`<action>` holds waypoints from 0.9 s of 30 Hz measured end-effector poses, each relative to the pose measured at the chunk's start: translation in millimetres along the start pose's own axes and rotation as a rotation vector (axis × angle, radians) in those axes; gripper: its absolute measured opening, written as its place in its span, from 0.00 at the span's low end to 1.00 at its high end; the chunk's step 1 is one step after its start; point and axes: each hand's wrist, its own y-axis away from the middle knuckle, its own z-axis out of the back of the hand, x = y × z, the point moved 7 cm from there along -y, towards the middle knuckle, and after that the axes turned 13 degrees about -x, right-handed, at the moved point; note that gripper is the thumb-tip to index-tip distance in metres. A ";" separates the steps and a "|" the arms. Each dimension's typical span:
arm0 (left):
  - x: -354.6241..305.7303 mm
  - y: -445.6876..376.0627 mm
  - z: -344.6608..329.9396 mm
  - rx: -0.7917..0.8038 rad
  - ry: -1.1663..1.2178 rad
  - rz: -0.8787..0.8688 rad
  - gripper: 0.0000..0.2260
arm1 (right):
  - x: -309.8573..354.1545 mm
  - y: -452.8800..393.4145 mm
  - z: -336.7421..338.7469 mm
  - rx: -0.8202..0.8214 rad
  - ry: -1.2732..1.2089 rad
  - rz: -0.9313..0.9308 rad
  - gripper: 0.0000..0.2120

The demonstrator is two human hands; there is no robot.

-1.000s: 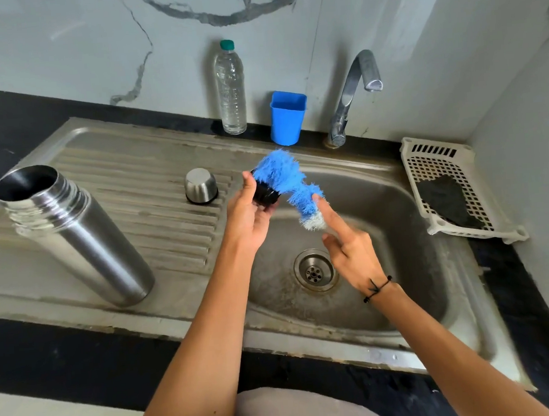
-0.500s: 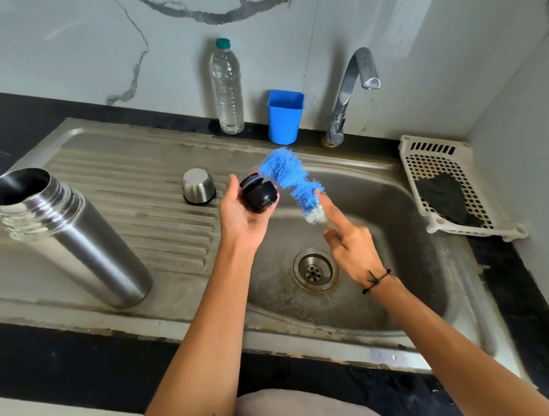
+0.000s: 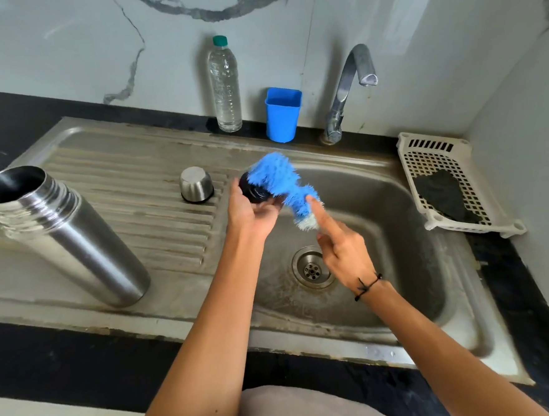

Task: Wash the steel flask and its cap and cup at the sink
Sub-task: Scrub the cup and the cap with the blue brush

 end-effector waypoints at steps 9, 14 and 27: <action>6.5 0.9 -2.2 -0.052 -0.069 0.025 0.13 | -1.0 -4.2 -4.9 0.013 0.152 0.028 0.34; 4.7 -1.8 -0.3 -0.052 -0.095 -0.008 0.11 | 4.9 -4.6 -0.1 0.019 0.174 0.110 0.32; 2.0 4.6 -1.7 -0.013 -0.065 0.062 0.11 | -10.1 -2.3 5.1 0.000 0.227 0.096 0.31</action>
